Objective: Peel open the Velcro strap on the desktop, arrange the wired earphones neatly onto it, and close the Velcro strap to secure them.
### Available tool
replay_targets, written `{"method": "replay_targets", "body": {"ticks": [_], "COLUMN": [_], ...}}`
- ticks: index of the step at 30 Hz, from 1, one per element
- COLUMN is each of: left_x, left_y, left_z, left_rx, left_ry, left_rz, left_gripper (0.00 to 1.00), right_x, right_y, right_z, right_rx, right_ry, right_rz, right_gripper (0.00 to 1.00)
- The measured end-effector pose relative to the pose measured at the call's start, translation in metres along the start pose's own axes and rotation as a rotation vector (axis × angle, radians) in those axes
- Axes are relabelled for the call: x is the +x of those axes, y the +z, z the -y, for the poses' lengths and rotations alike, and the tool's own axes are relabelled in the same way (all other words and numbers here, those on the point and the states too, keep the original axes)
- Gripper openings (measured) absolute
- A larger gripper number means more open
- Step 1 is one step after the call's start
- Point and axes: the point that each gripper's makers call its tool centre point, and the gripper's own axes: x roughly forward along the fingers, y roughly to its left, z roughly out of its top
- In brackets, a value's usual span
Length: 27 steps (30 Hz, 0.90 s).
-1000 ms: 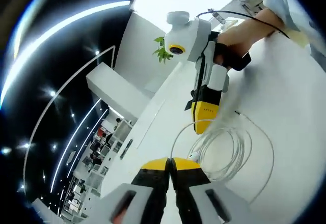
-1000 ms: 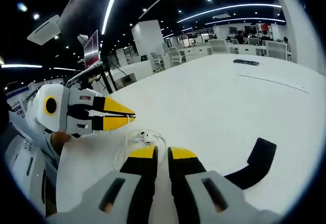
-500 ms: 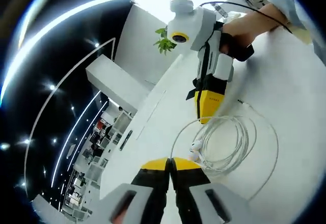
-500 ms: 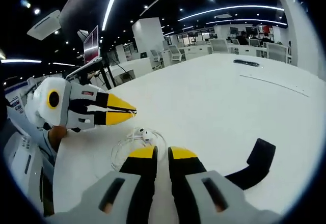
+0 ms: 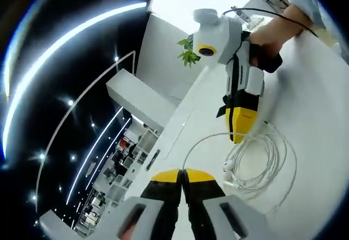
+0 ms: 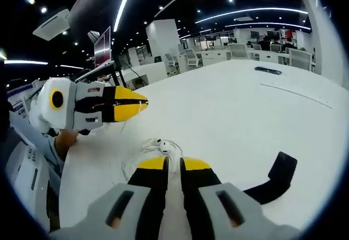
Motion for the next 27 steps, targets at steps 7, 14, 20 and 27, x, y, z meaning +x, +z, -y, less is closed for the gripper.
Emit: {"method": "replay_targets", "body": {"ticks": [7,14,20,27], "left_x": [-0.012,-0.015,-0.025,-0.030], "left_y": [0.021,0.033,0.040,0.047], "left_z": [-0.025,-0.049,-0.063,-0.071], "left_rx": [0.001,0.022,-0.008,0.011], "left_ry": [0.124,0.222,0.274,0.312], "left_rz": [0.099,0.125,0.172,0.190], "left_gripper": [0.06,0.06,0.06,0.06], "right_x": [-0.002,0.000,0.003,0.008], "right_y": [0.001,-0.002,-0.005,-0.008], "right_z": [0.005,0.006,0.004,0.005], "right_rx": [0.002,0.005,0.005,-0.009], "right_ry": [-0.018,-0.017,-0.013,-0.018], "right_rz": [0.004,-0.008,-0.011,-0.026], "right_gripper": [0.11,0.11,0.11,0.11]}}
